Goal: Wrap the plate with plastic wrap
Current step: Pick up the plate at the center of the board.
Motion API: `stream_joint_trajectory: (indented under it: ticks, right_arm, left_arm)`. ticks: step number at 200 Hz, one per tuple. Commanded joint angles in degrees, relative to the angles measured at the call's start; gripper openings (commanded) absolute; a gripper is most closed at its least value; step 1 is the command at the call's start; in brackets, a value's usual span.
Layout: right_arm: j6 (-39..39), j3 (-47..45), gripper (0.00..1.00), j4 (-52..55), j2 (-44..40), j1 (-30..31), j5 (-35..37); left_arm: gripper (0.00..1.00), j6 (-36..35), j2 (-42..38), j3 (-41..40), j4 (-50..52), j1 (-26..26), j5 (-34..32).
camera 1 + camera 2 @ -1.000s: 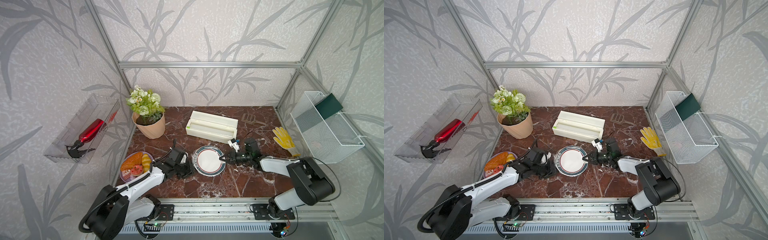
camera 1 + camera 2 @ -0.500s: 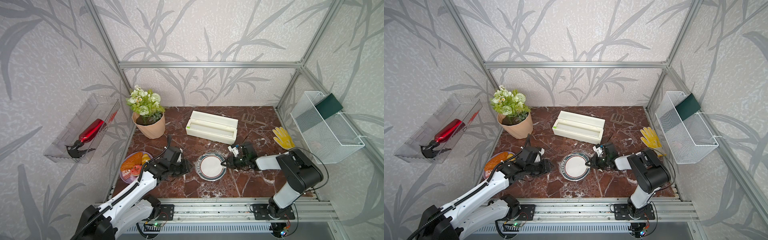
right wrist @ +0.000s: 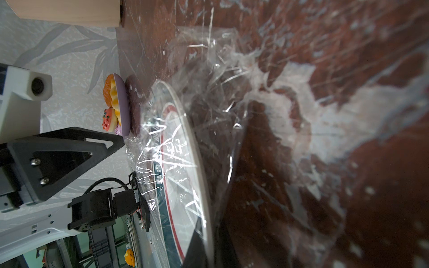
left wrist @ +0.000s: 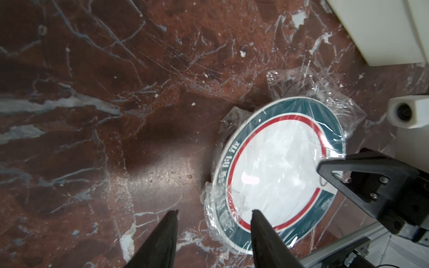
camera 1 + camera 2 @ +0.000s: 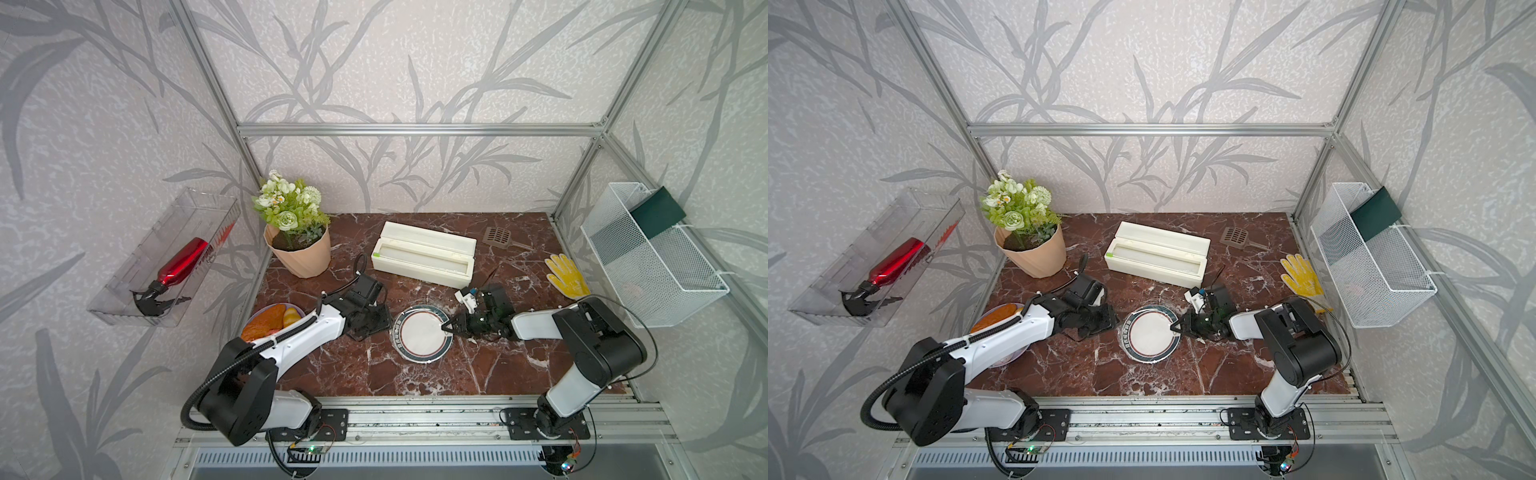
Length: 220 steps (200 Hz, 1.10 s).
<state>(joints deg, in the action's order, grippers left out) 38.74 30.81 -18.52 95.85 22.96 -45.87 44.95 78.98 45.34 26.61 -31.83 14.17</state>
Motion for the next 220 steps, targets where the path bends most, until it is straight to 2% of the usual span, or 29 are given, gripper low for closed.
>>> stream_joint_trajectory:
  ticks: [1, 36, 68, 84, 131, 188, 220]
  right_arm:
    - [-1.6, 0.8, 0.03, 2.8, -0.8, 0.4, 0.5]
    - [-1.5, 0.7, 0.03, 2.5, -0.4, 0.4, -0.2]
    - [-0.8, 0.5, 0.02, 1.5, -0.2, 0.4, -0.6]
    - [-0.4, 0.5, 0.02, 1.3, -0.3, 0.4, -0.9]
    - [1.1, 0.1, 0.01, 0.1, -1.4, 0.2, -1.8]
    - [3.7, -1.6, 0.01, -3.6, -1.8, -1.0, -3.7]
    - [7.0, -2.8, 0.01, -7.9, -1.8, -1.1, -5.6]
  left_arm:
    - [0.52, -1.3, 1.6, 0.7, 0.6, -0.3, -2.7]
    - [0.51, -0.8, 4.9, -0.3, -4.3, -0.3, -1.2]
    - [0.46, -0.5, 8.0, -0.3, -7.7, -0.3, -0.4]
    - [0.38, -0.2, 8.5, -0.7, -9.0, -0.3, 0.1]
    - [0.00, -0.4, 8.2, -1.9, -7.4, -0.1, -2.4]
    - [0.00, 0.1, 9.2, -4.5, -5.6, 0.1, -6.5]
    - [0.00, 0.7, 11.1, -5.0, -7.0, 0.0, -6.0]
